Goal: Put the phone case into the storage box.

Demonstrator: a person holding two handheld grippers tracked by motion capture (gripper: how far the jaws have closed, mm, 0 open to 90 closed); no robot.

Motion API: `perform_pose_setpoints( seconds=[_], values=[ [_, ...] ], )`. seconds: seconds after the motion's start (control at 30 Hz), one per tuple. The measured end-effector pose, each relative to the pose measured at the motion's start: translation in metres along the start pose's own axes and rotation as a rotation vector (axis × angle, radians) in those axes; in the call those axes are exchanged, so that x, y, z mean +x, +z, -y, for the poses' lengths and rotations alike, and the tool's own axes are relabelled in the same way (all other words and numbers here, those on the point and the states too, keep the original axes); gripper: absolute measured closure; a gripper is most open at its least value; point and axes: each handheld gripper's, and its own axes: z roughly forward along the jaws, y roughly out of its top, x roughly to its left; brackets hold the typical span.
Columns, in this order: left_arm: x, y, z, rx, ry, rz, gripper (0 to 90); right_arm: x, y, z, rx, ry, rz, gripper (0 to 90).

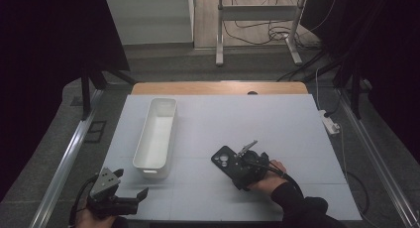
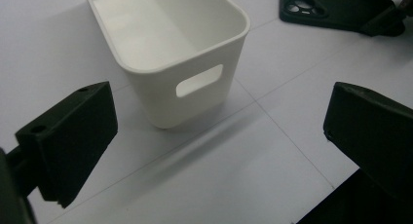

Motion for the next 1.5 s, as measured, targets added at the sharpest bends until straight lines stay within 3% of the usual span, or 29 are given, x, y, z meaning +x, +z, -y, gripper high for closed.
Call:
perform_pose_setpoints(
  seconds=[0.07, 0.6, 0.77, 1.0, 1.23, 1.5],
  values=[
    [0.0, 0.001, 0.0, 0.008, 0.004, 0.005, 0.1, -0.002, -0.004, 0.001, 0.0, -0.001, -0.002, 12.8],
    [0.0, 0.002, -0.002, 0.024, 0.006, 0.025, 0.1, -0.004, -0.007, 0.002, -0.009, -0.012, -0.011, 14.6],
    [-0.003, 0.003, -0.003, 0.032, 0.032, 0.014, 0.0, -0.008, -0.011, 0.003, -0.034, -0.001, -0.015, 14.8],
    [-0.005, 0.001, -0.005, 0.018, 0.032, 0.014, 0.0, -0.009, -0.018, 0.004, -0.072, -0.006, -0.029, 14.8],
    [-0.007, 0.002, -0.007, 0.025, 0.042, 0.03, 0.0, -0.011, -0.027, 0.006, -0.105, -0.01, -0.053, 14.7],
    [-0.012, 0.003, -0.013, -0.02, 0.029, 0.073, 0.0, -0.012, -0.039, 0.009, -0.153, -0.014, -0.069, 14.7]
  ],
)
